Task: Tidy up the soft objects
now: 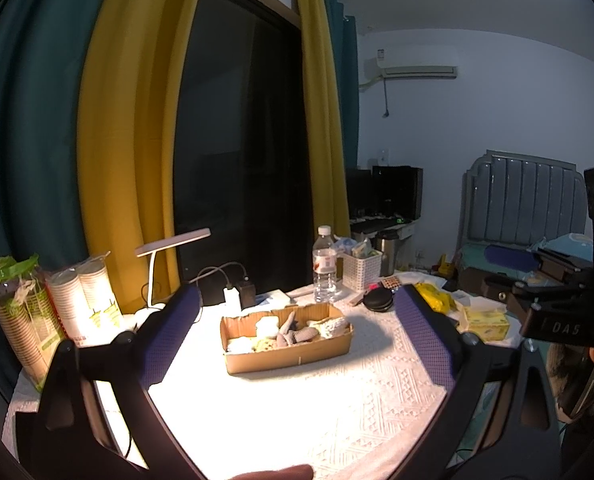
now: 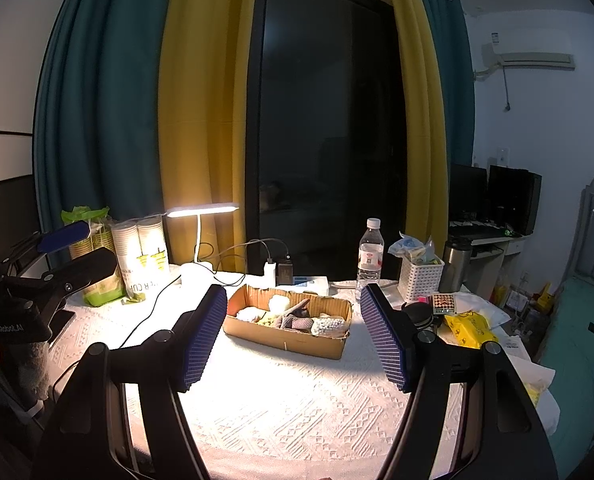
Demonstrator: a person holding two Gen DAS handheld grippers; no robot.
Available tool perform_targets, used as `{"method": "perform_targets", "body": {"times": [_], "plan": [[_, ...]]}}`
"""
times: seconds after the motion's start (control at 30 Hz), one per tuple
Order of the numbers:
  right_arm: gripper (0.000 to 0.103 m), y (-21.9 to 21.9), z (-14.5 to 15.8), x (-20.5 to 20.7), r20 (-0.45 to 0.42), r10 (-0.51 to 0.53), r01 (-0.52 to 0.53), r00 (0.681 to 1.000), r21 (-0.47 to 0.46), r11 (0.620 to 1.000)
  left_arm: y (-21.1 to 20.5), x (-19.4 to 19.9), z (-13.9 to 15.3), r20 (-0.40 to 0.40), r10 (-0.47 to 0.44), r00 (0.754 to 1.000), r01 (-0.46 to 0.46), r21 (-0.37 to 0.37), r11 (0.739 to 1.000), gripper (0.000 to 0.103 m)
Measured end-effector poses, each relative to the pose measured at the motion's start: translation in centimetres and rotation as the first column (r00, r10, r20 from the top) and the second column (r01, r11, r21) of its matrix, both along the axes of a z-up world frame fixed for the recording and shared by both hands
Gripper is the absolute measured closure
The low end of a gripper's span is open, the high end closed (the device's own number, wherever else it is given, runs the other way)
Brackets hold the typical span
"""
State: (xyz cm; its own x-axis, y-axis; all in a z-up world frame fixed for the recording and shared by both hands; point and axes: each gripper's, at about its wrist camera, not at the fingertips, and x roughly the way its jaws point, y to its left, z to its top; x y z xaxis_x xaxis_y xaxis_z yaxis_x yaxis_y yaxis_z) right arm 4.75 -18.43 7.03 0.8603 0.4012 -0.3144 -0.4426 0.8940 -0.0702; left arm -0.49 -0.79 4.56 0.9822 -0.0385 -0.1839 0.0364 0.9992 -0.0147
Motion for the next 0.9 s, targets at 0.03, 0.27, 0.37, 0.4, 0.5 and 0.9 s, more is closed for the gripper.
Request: {"method": "perform_targets", "body": {"times": [0.03, 0.27, 0.37, 0.4, 0.5, 0.9], "plan": [[0.030, 0.02, -0.01, 0.00, 0.000, -0.001, 0.001, 1.000, 0.000, 1.000, -0.03, -0.01, 0.04, 0.000, 0.000, 1.000, 0.000, 0.000, 1.000, 0.004], [0.030, -0.05, -0.05, 0.01, -0.002, -0.001, 0.001, 1.000, 0.001, 1.000, -0.02, -0.08, 0.16, 0.002, 0.001, 1.000, -0.001, -0.004, 1.000, 0.004], [0.030, -0.04, -0.05, 0.00, -0.002, -0.001, 0.001, 1.000, 0.000, 1.000, 0.00, -0.09, 0.16, 0.002, 0.001, 1.000, -0.001, -0.004, 1.000, 0.004], [0.030, 0.01, -0.07, -0.05, -0.002, 0.000, 0.000, 1.000, -0.001, 1.000, -0.01, -0.09, 0.17, 0.002, 0.001, 1.000, -0.001, -0.004, 1.000, 0.004], [0.030, 0.01, -0.04, -0.02, -0.002, -0.003, 0.003, 1.000, 0.001, 1.000, 0.00, -0.08, 0.16, 0.002, 0.001, 1.000, -0.001, -0.004, 1.000, 0.004], [0.030, -0.20, -0.16, -0.11, -0.001, 0.000, 0.000, 1.000, -0.002, 1.000, -0.13, -0.18, 0.20, 0.009, -0.002, 1.000, 0.002, -0.010, 1.000, 0.004]]}}
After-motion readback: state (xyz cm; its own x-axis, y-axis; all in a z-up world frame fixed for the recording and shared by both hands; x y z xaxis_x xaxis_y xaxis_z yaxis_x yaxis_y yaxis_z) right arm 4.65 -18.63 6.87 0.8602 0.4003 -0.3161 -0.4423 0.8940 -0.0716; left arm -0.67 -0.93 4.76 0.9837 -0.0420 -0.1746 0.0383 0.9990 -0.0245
